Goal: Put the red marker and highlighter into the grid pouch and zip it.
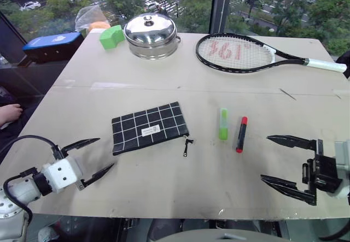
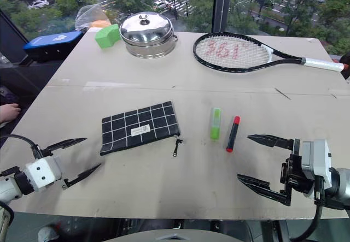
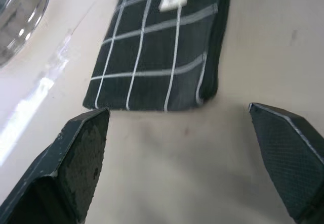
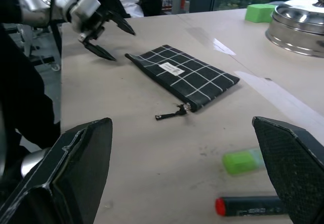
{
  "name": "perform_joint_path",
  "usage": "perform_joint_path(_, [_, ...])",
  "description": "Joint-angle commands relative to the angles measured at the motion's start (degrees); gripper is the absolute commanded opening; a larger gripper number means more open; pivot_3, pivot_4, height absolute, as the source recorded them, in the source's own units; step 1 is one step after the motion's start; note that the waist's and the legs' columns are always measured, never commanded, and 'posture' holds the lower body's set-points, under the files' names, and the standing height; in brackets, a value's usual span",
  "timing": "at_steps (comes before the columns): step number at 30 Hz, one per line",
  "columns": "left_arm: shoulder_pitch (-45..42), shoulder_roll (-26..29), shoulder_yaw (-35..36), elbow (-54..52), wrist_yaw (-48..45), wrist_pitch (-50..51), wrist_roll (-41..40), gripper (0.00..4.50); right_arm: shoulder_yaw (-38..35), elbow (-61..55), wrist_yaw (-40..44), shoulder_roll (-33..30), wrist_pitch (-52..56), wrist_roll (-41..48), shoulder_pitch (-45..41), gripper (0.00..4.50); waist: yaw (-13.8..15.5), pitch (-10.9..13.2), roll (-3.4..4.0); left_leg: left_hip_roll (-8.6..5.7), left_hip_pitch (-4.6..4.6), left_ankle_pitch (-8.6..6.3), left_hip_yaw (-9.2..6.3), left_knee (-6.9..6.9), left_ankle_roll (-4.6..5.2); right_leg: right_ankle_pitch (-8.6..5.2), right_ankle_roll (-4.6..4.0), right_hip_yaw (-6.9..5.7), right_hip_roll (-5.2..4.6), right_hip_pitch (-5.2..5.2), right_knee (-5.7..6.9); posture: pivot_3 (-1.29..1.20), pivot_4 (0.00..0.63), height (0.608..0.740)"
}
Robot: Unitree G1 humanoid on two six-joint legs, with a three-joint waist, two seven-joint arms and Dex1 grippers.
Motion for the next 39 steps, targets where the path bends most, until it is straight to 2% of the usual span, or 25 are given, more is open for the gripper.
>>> perform_joint_path(1, [-2.4,2.4,-1.1,6.7,4.6,-8.9,4.9,4.47,-1.5,-1.6,-0.8,-0.2,0.1,1.2,0.1,4.49,-0.2,0.0,0.03,0.00,0.01,0.00,0.01,-0.01,0.01,0.01,-0.01,0.00,0.00,0.00,0.01,0.00,0.150,0.740])
perform_joint_path(11, [-16.0,4.2,-11.5,18.3,18.2,-18.6,19.2,4.47,-0.7,-2.7,-2.5,-1.0,2.1,2.9,-1.9,4.49,0.3,-0.4,0.69,0.01,0.14,0.01,0.00,-0.02,0.03,0.03,0.01,-0.17,-0.05,0.10,0.16,0.00,0.150,0.740])
perform_joint_path(18, [-24.7,3.2,-21.3,23.8,21.8,-18.6,22.7,4.47,0.9,-3.6,-2.7,-1.2,2.8,3.4,-3.6,4.49,0.7,-0.5,0.80,-0.01,0.17,0.03,0.15,0.03,0.05,0.19,0.26,-0.34,-0.01,0.13,0.18,0.00,0.150,0.740])
perform_joint_path(19, [-25.7,3.1,-22.6,24.3,21.6,-18.0,22.5,3.95,1.2,-3.7,-2.8,-1.2,2.9,3.3,-3.8,4.50,0.7,-0.5,0.83,-0.02,0.18,0.03,0.16,0.03,0.05,0.20,0.27,-0.34,0.01,0.16,0.19,0.00,0.150,0.740])
perform_joint_path(20, [-26.6,2.9,-23.8,24.7,20.7,-16.9,21.5,3.69,1.5,-3.9,-2.9,-1.1,2.9,3.3,-3.9,4.50,0.8,-0.5,0.83,-0.02,0.19,0.03,0.18,0.04,0.06,0.20,0.27,-0.34,0.04,0.16,0.20,0.00,0.150,0.740])
perform_joint_path(21, [-27.3,2.9,-24.8,25.1,20.1,-16.2,20.8,3.24,1.7,-4.1,-3.1,-1.1,2.9,3.3,-4.0,4.50,0.8,-0.5,0.84,-0.02,0.20,0.03,0.22,0.04,0.06,0.20,0.28,-0.32,0.15,0.15,0.21,0.00,0.150,0.740])
perform_joint_path(25, [-29.9,2.9,-27.9,27.7,18.8,-15.6,19.3,1.33,2.4,-4.9,-4.0,-0.9,3.0,3.3,-3.9,4.50,1.3,-0.5,0.87,-0.02,0.20,0.03,0.21,0.07,0.06,0.19,0.28,-0.32,0.23,0.16,0.25,0.00,0.150,0.740])
perform_joint_path(28, [-31.1,2.4,-29.3,28.1,17.0,-14.9,16.9,0.04,3.3,-5.9,-5.1,-0.6,3.2,3.1,-3.7,4.50,1.2,-0.8,1.33,-0.02,0.22,0.04,0.25,0.08,0.06,0.14,0.36,-0.32,0.19,0.17,0.27,0.00,0.150,0.740])
perform_joint_path(31, [-30.7,2.3,-29.6,25.9,13.3,-12.2,11.9,0.04,5.8,-7.0,-9.7,0.1,5.1,2.5,-5.1,4.50,1.1,-0.9,1.40,-0.02,0.26,0.04,0.36,0.08,0.07,0.08,0.47,-0.22,0.19,0.15,0.33,0.00,0.150,0.740])
perform_joint_path(33, [-29.0,2.1,-29.0,21.1,9.0,-5.6,5.3,0.04,7.9,-7.2,-14.7,1.3,6.3,0.8,-7.3,4.50,1.0,-0.9,1.39,-0.02,0.26,0.04,0.36,0.10,0.07,0.07,0.45,-0.22,0.17,0.08,0.48,0.00,0.150,0.740])
perform_joint_path(36, [-25.3,2.3,-27.2,7.0,4.8,11.0,-5.3,0.04,13.9,-7.2,-25.0,2.4,12.5,-4.0,-12.1,4.50,0.7,-0.7,1.11,-0.02,0.20,0.04,0.35,0.12,0.07,0.08,0.40,-0.19,0.11,0.00,0.54,0.00,0.150,0.740])
perform_joint_path(37, [-24.1,2.6,-26.8,2.1,4.3,16.0,-7.8,0.04,15.5,-6.9,-27.8,2.8,15.3,-3.4,-13.7,4.50,0.5,-0.6,0.79,-0.01,0.18,0.04,0.36,0.13,0.06,0.08,0.36,-0.18,0.09,-0.02,0.54,0.00,0.150,0.740])
perform_joint_path(39, [-22.3,3.2,-26.5,-7.1,4.5,25.4,-10.6,0.04,19.8,-7.6,-34.0,2.2,21.1,-7.8,-17.1,4.50,-0.2,-0.5,0.36,0.03,0.13,0.04,0.31,0.14,0.05,0.14,0.21,-0.19,0.01,-0.03,0.56,0.00,0.150,0.740])
